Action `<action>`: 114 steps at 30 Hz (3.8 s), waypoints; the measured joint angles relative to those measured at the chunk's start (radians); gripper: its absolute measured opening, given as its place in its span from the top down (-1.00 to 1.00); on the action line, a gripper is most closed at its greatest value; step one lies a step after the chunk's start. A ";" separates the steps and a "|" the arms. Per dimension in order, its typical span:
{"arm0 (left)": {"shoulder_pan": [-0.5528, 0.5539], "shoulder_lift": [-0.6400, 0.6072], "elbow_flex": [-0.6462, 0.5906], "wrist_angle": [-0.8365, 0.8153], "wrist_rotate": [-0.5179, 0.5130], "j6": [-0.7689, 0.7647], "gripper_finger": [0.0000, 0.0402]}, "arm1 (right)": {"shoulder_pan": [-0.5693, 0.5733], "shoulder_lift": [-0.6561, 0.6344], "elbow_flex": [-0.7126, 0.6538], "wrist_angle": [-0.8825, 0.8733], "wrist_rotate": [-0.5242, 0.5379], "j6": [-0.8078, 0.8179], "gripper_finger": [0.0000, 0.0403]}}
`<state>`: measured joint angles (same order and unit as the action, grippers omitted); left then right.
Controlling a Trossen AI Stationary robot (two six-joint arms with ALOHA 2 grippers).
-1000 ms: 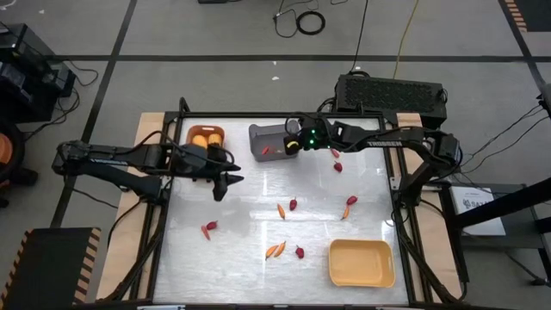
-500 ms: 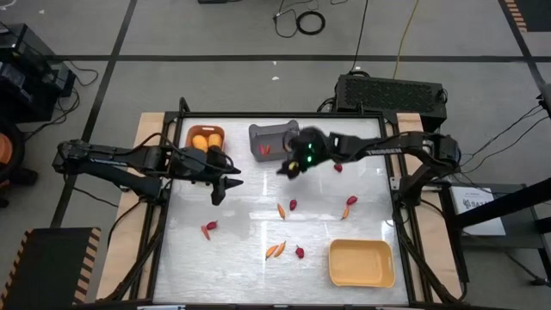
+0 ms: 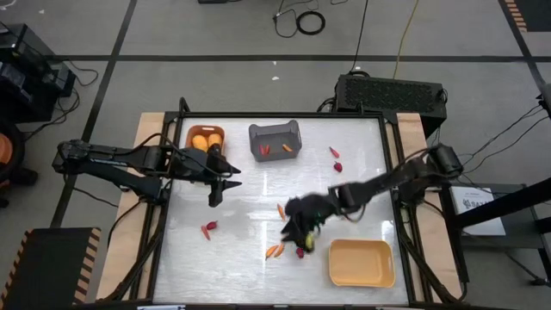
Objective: Sort produce into baskets
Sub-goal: Put the yellow chili pepper into the black bin
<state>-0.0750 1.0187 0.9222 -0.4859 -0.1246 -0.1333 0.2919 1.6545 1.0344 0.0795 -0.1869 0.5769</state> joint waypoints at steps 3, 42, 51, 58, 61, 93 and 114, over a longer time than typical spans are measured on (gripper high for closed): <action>0.000 0.000 0.000 0.001 0.013 0.041 0.09 | 0.074 0.030 0.000 0.116 0.065 -0.191 0.31; 0.000 0.000 0.000 -0.054 0.073 0.061 0.09 | 0.093 0.320 0.003 0.037 0.209 -0.511 0.32; 0.000 0.000 0.000 -0.054 0.071 0.034 0.09 | 0.092 0.319 0.003 0.031 0.207 -0.497 0.66; 0.000 0.000 0.000 -0.055 0.069 0.030 0.09 | 0.075 0.278 0.059 -0.046 0.216 -0.483 0.88; 0.000 0.000 0.000 -0.055 0.068 0.009 0.09 | 0.052 0.246 0.126 -0.175 0.215 -0.534 0.88; 0.000 0.000 0.000 -0.170 -0.007 -0.221 0.09 | -0.649 0.213 0.474 -0.638 0.337 -0.353 0.72; 0.003 0.000 0.000 0.081 -0.191 -0.332 0.09 | -0.669 0.096 0.464 -1.197 0.212 -0.252 0.33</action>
<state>-0.0719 1.0187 0.9222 -0.4053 -0.3160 -0.4654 -0.3773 1.7505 1.4985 -1.1179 0.0250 0.3250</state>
